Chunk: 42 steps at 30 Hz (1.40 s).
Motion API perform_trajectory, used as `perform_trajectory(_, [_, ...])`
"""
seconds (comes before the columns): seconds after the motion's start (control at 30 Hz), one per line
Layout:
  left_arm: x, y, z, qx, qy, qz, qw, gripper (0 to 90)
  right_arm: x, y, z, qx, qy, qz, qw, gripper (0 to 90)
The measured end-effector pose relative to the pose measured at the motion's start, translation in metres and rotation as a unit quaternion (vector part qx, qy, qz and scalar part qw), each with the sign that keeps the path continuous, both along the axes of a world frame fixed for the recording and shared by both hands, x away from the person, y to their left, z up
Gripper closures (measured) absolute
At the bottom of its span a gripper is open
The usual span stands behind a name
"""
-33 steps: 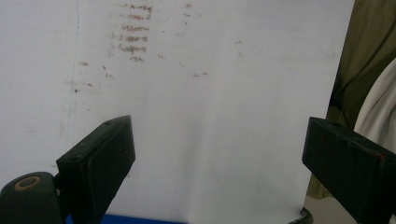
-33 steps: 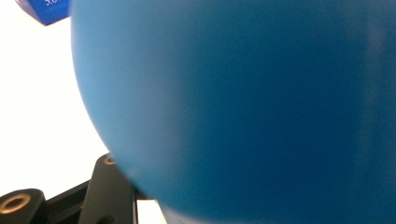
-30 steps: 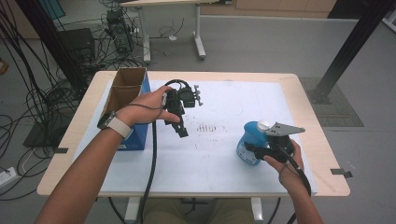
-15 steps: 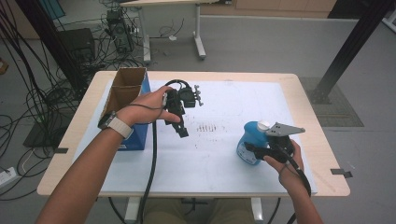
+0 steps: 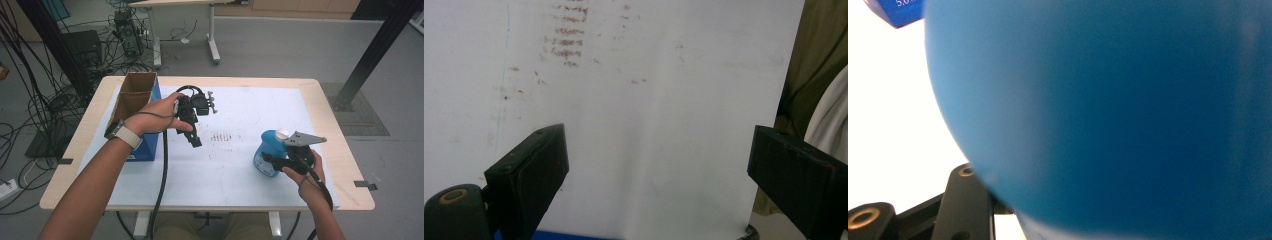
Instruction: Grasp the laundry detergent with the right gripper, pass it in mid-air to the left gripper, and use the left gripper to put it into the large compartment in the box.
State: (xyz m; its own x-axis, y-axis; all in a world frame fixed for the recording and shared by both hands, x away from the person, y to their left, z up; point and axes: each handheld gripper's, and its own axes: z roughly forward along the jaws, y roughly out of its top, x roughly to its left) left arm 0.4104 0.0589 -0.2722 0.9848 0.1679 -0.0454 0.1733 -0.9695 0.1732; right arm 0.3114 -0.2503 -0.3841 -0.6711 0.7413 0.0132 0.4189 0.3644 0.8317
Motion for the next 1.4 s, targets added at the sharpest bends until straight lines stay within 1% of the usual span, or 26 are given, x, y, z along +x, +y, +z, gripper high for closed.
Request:
perform_trajectory(0.3, [0.000,0.001,0.001,0.002,-0.001,0.001,1.0000,9.8,0.000,0.000,0.000,0.000,-0.001,0.001,1.0000,44.1])
perform_trajectory(0.47, [-0.001,0.001,0.001,0.000,-0.002,0.004,1.0000,9.8,0.000,0.000,0.001,0.000,0.001,0.000,1.0000,44.2])
perform_trajectory(0.53, [-0.002,0.001,0.002,0.003,-0.002,0.002,1.0000,9.8,0.000,0.001,0.002,-0.003,0.001,0.003,1.0000,44.2])
perform_trajectory(0.63, [-0.003,0.002,0.003,0.003,-0.004,0.002,1.0000,9.8,0.001,0.000,0.007,0.003,-0.005,0.008,1.0000,44.2])
perform_trajectory(0.7, [-0.003,0.003,0.004,0.007,-0.003,0.004,1.0000,9.8,0.003,-0.001,0.015,0.011,-0.008,0.013,0.9998,44.2])
perform_trajectory(0.73, [-0.004,0.003,0.005,0.008,-0.004,0.004,0.9999,9.8,0.004,-0.002,0.017,0.012,-0.010,0.016,0.9998,44.2])
perform_trajectory(0.8, [-0.005,0.005,0.006,0.006,-0.005,0.007,0.9999,9.7,0.006,-0.002,0.025,0.010,-0.011,0.026,0.9996,44.2])
perform_trajectory(0.83, [-0.005,0.005,0.007,0.009,-0.006,0.005,0.9999,9.7,0.006,-0.002,0.027,0.011,-0.011,0.029,0.9995,44.3])
perform_trajectory(0.87, [-0.006,0.006,0.007,0.008,-0.006,0.009,0.9999,9.7,0.008,-0.001,0.031,0.011,-0.012,0.034,0.9993,44.3])
perform_trajectory(0.93, [-0.007,0.007,0.009,0.012,-0.007,0.008,0.9999,9.7,0.010,-0.001,0.036,0.012,-0.012,0.044,0.9989,44.3])
perform_trajectory(1.0, [-0.008,0.008,0.011,0.009,-0.009,0.011,0.9999,9.7,0.012,0.001,0.041,0.009,-0.011,0.056,0.9983,44.3])
perform_trajectory(1.03, [-0.009,0.008,0.012,0.011,-0.010,0.010,0.9998,9.7,0.013,0.002,0.043,0.008,-0.009,0.063,0.9979,44.4])
perform_trajectory(1.2, [-0.013,0.009,0.016,0.012,-0.015,0.010,0.9998,9.7,0.020,0.010,0.058,0.005,-0.009,0.100,0.9949,44.3])
perform_trajectory(1.33, [-0.016,0.009,0.019,0.012,-0.017,0.013,0.9997,9.7,0.024,0.015,0.067,0.017,-0.009,0.125,0.9920,44.3])
perform_trajectory(1.4, [-0.017,0.010,0.021,0.014,-0.019,0.011,0.9997,9.7,0.026,0.019,0.072,0.018,-0.011,0.141,0.9898,44.3])
